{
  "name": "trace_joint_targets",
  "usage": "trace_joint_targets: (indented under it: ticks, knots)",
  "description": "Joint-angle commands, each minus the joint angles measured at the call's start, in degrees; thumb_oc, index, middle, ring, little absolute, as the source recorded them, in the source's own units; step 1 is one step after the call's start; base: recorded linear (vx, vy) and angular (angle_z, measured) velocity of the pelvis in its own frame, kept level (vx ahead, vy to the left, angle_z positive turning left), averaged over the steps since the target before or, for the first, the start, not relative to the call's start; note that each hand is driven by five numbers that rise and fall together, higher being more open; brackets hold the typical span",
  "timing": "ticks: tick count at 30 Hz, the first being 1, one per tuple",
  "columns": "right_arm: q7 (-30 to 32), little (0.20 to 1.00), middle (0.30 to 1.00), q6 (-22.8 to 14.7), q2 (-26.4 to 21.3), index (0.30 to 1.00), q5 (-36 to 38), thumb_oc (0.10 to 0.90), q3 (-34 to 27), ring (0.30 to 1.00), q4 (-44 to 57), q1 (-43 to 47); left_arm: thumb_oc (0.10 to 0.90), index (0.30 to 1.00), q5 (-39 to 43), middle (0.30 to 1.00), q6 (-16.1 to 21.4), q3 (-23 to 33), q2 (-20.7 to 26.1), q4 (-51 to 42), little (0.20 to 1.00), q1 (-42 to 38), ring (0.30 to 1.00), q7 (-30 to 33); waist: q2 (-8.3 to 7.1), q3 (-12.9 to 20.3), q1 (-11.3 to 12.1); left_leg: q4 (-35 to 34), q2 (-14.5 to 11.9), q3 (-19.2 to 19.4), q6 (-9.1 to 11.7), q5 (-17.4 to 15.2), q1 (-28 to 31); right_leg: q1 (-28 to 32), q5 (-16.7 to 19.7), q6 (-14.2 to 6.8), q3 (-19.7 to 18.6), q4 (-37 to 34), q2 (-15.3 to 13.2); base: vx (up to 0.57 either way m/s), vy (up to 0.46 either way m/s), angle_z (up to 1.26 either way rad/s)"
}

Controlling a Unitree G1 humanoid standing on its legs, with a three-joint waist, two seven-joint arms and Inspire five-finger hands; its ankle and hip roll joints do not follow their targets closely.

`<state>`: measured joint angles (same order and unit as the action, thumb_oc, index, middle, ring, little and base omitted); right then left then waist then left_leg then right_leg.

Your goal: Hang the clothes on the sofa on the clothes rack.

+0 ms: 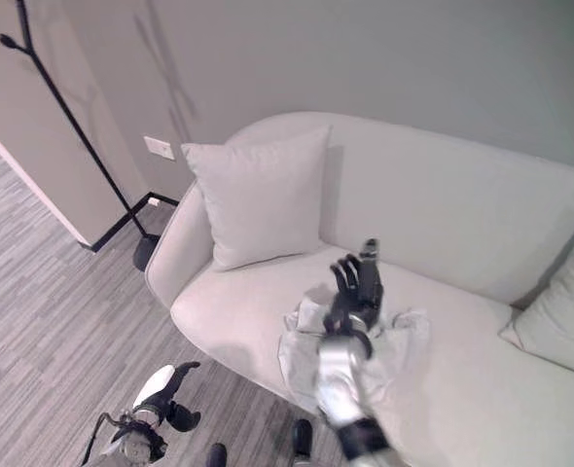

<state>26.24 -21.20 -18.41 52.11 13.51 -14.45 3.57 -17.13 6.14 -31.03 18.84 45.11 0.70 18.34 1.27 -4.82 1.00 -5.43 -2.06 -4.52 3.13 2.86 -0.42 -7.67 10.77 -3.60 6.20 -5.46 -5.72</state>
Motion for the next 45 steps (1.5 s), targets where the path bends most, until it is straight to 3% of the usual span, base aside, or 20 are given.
trace_joint_targets:
  ticks: [1,4,5,6,7,11,16,22,24,29,32,33,34,40,41,43,45]
  knots:
    - [-1.8,0.9,0.9,1.0,-0.7,0.9,-12.7,0.8,-5.8,0.9,7.3,1.9,0.8,0.9,-2.2,0.9,2.8,1.8,2.2,1.2,0.9,-2.7,0.9,1.6,0.0,1.5,-0.4,0.4,0.6,1.1,0.3,-3.5,-1.3,4.3,-6.2,-2.8,-1.8,0.5,0.2,0.01,0.001,-0.06]
    - [0.7,0.9,0.9,6.8,-4.9,0.9,-30.0,0.8,-8.0,0.9,7.1,-2.2,0.8,0.9,-2.9,0.9,3.3,3.8,2.5,1.3,0.9,-1.8,0.9,1.8,-0.3,1.3,-0.9,0.4,0.4,1.4,0.2,-3.8,-1.2,4.3,-6.2,-2.9,-2.0,0.5,0.2,0.01,0.0,-0.03]
    - [3.5,0.9,0.9,11.3,-8.0,0.9,-45.0,0.8,-8.7,0.9,6.1,-3.6,0.8,0.9,-4.4,0.9,3.8,4.5,2.7,1.5,0.9,-1.6,0.9,2.6,-0.38,1.3,-1.2,0.4,0.3,1.6,0.0,-4.0,-1.0,4.3,-6.4,-3.0,-2.3,0.5,0.2,0.0,0.0,0.0]
    - [3.6,0.9,0.9,11.4,-8.0,0.9,-45.2,0.8,-8.6,0.9,6.2,-3.6,0.8,0.9,-4.5,0.9,3.8,4.5,2.6,1.6,0.9,-1.6,0.9,2.7,-0.35,1.3,-1.2,0.4,0.3,1.6,0.0,-4.1,-1.0,4.3,-6.4,-3.0,-2.3,0.5,0.2,0.04,-0.012,-0.06]
    - [5.9,0.9,0.9,15.5,-9.8,0.9,-56.6,0.8,-8.6,0.9,5.1,-3.8,0.8,0.9,-6.3,0.9,4.1,4.6,2.6,1.8,0.9,-1.6,0.9,3.5,-0.43,1.5,-1.3,0.4,0.1,1.7,0.0,-4.3,-0.8,4.5,-6.6,-3.0,-2.4,0.5,0.3,0.04,-0.014,-0.08]
    - [9.5,0.9,0.9,20.3,-11.5,0.9,-71.1,0.8,-5.5,0.9,-0.3,-0.5,0.8,0.9,-7.9,0.9,4.9,3.1,2.3,2.1,0.9,-2.3,0.9,5.2,-0.08,1.1,-1.0,0.4,0.1,1.4,-0.2,-4.3,-0.8,4.5,-6.8,-3.1,-2.4,0.5,0.3,0.02,-0.006,-0.06]
    - [9.3,0.9,0.9,22.4,-11.4,0.9,-75.9,0.8,2.5,0.9,-13.6,6.9,0.8,0.9,-8.9,0.9,5.9,1.7,3.1,1.3,0.9,-3.1,0.9,6.3,0.47,-0.1,-0.3,0.4,0.4,0.8,-0.2,-3.9,-1.6,4.0,-6.7,-3.2,-2.0,0.5,0.2,0.0,0.0,0.0]
    - [9.8,0.9,0.9,21.4,-8.6,0.9,-73.2,0.8,7.3,0.9,-25.3,12.5,0.8,0.9,-8.6,0.9,6.3,0.7,3.5,2.1,0.9,-3.8,0.9,7.5,1.53,-1.5,0.5,0.4,0.8,-0.4,-0.1,-3.1,-3.2,3.0,-6.5,-3.3,-1.2,0.5,-0.2,-0.03,-0.011,0.14]
    - [10.2,0.9,0.9,21.7,-6.3,0.9,-69.4,0.8,11.0,0.9,-33.8,19.0,0.8,0.9,-7.5,0.9,6.1,-1.0,3.2,2.9,0.9,-5.5,0.9,9.0,3.06,-2.8,1.6,0.4,1.6,-1.5,-0.2,-2.0,-5.6,1.4,-5.9,-3.5,-0.5,0.5,-0.7,-0.05,0.004,0.24]
    - [10.2,0.9,0.9,24.6,-4.9,0.9,-71.9,0.8,15.8,0.9,-43.5,24.3,0.8,0.9,-7.8,0.9,6.3,-3.3,2.6,2.8,0.9,-7.9,0.9,10.2,4.67,-3.8,2.8,0.4,2.3,-2.5,-0.2,-1.1,-7.6,-0.1,-5.4,-3.6,0.3,0.5,-1.2,-0.02,0.013,0.17]
    - [9.3,0.9,0.9,27.4,-3.6,0.9,-73.9,0.8,18.4,0.9,-54.9,27.8,0.8,0.9,-9.0,0.9,6.7,-6.1,3.3,0.6,0.9,-9.7,0.9,10.6,7.17,-5.0,4.4,0.4,3.4,-3.5,-0.1,0.0,-9.8,-1.5,-4.9,-3.8,1.5,0.5,-2.0,-0.03,0.035,0.14]
    - [9.3,0.9,0.9,27.4,-3.6,0.9,-73.9,0.8,18.4,0.9,-54.9,27.8,0.8,0.9,-9.0,0.9,6.7,-6.1,3.3,0.6,0.9,-9.7,0.9,10.6,7.17,-4.9,4.4,0.4,3.4,-3.5,-0.1,0.0,-9.8,-1.5,-4.9,-3.8,1.5,0.5,-2.0,0.0,0.044,0.28]
    - [8.6,0.9,0.9,28.3,-3.3,0.9,-73.5,0.8,18.1,0.9,-59.0,28.4,0.8,0.9,-9.4,0.9,6.9,-7.3,4.4,-2.9,0.9,-9.3,0.9,9.9,8.87,-5.2,5.5,0.4,4.0,-3.9,0.0,0.6,-10.7,-2.0,-4.8,-4.0,2.3,0.5,-2.4,0.02,0.051,0.22]
    - [5.0,0.9,0.9,31.9,-2.7,0.9,-78.0,0.8,18.7,0.9,-65.9,25.0,0.8,0.9,-11.5,0.9,6.1,-8.8,4.0,-3.7,0.9,-8.7,0.9,8.1,13.19,-5.0,6.7,0.4,5.4,-5.6,0.2,1.6,-12.4,-2.6,-4.7,-4.5,4.2,0.5,-3.8,0.02,0.042,0.19]
    - [5.0,0.858,0.858,31.9,-2.7,0.858,-78.0,0.772,18.7,0.858,-65.9,25.0,0.8,0.9,-11.5,0.9,6.1,-8.8,4.0,-3.7,0.9,-8.7,0.9,8.1,13.22,-5.0,6.7,0.4,5.4,-5.6,0.2,1.6,-12.4,-2.6,-4.7,-4.5,4.3,0.5,-3.8,0.02,0.035,0.15]
    - [4.0,0.3,0.3,32.1,-2.3,0.3,-77.7,0.4,17.7,0.3,-67.0,23.8,0.8,0.9,-11.6,0.9,5.8,-8.3,3.8,-4.0,0.9,-8.2,0.9,7.7,14.0,-5.0,6.7,0.4,5.6,-5.7,0.2,1.7,-12.4,-2.5,-4.7,-4.5,4.5,0.5,-4.0,0.01,0.027,0.08]
    - [3.2,0.3,0.3,32.2,-2.4,0.3,-76.8,0.4,16.1,0.3,-67.4,22.7,0.8,0.9,-11.5,0.9,5.6,-7.4,4.3,-5.7,0.9,-7.1,0.9,6.9,14.84,-5.1,6.5,0.4,5.9,-5.4,0.3,1.7,-12.4,-2.5,-4.7,-4.7,4.3,0.5,-4.2,0.01,0.039,0.05]
